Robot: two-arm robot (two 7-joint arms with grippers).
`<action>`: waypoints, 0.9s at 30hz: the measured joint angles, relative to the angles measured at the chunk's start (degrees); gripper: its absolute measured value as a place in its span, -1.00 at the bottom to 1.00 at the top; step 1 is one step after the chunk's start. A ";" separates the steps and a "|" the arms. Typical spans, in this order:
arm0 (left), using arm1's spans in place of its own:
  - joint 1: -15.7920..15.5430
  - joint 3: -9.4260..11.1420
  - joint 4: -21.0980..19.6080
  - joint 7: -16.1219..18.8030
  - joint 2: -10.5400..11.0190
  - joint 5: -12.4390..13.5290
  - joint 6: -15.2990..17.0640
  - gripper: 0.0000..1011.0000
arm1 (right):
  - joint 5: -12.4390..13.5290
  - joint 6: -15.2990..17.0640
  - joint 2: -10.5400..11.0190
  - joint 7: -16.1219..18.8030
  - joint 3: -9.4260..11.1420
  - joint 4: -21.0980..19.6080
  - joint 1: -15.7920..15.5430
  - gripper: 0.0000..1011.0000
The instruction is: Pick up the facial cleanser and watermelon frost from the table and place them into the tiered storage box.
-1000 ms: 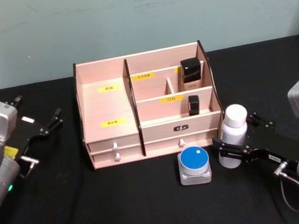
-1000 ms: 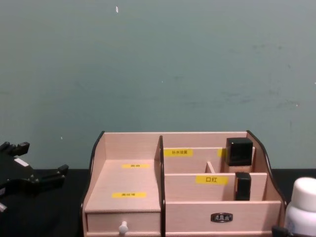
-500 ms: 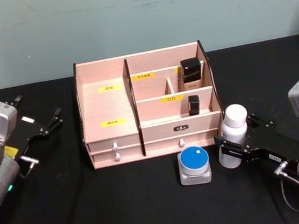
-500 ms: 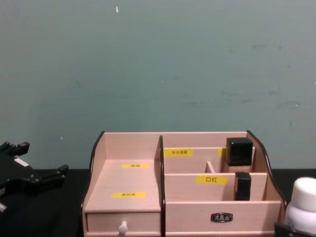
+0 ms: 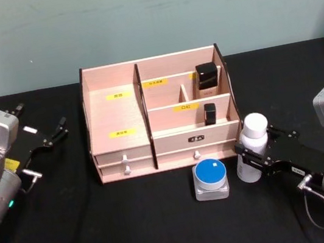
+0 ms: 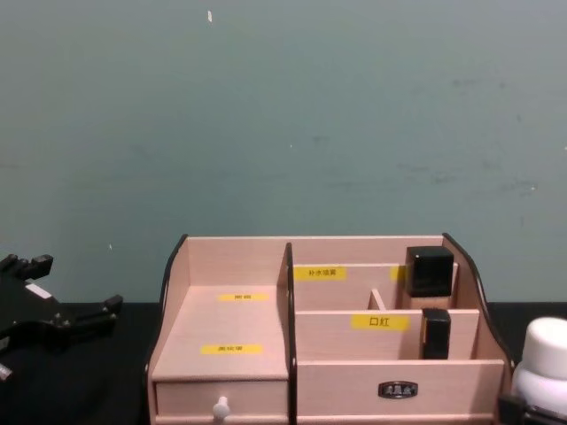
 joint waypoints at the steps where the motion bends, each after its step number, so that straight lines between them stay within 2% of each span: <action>1: 0.00 0.00 0.00 0.00 0.00 0.00 0.00 0.98 | 0.00 0.00 0.00 0.00 0.00 0.00 0.00 0.19; 18: 0.00 0.00 0.00 0.00 0.00 0.00 0.00 0.98 | 0.30 -0.98 0.00 0.63 0.41 0.03 0.00 0.19; 27: 0.00 0.00 0.00 0.00 0.00 0.00 0.00 0.98 | 1.10 -0.66 0.98 1.59 0.93 -3.17 0.25 0.19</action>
